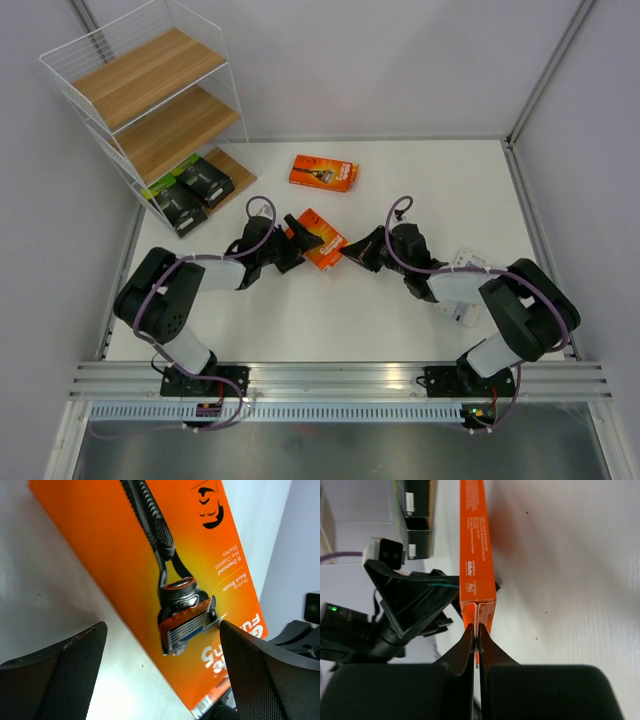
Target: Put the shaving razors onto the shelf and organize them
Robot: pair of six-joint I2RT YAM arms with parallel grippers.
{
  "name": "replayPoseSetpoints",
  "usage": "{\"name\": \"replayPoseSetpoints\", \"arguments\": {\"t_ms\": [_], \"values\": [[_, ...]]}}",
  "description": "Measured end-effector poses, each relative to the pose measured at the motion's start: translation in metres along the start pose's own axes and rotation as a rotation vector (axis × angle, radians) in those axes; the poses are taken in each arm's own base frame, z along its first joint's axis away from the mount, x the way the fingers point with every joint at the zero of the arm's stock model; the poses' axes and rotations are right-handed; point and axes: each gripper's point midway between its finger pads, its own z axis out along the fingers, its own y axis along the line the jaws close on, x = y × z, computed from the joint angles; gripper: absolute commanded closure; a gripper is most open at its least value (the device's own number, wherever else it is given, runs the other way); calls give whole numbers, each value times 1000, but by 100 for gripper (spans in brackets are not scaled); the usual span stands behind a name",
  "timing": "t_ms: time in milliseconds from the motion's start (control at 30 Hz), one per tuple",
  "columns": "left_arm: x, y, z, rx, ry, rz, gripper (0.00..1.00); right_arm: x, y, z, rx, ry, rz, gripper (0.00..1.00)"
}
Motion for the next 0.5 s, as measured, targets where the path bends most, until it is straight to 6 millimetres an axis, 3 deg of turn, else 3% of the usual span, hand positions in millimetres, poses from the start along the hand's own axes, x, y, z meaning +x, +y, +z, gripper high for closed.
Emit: {"name": "replayPoseSetpoints", "arguments": {"t_ms": [233, 367, 500], "values": [[0, 5, -12, 72, -45, -35, 2, 10, 8, 5, -104, 47, 245, 100], [-4, -5, -15, 137, -76, -44, 2, 15, 19, 5, -159, 63, 288, 100], [-8, -15, -19, 199, -106, -69, 15, 19, 32, 4, -209, 68, 296, 100]]}}
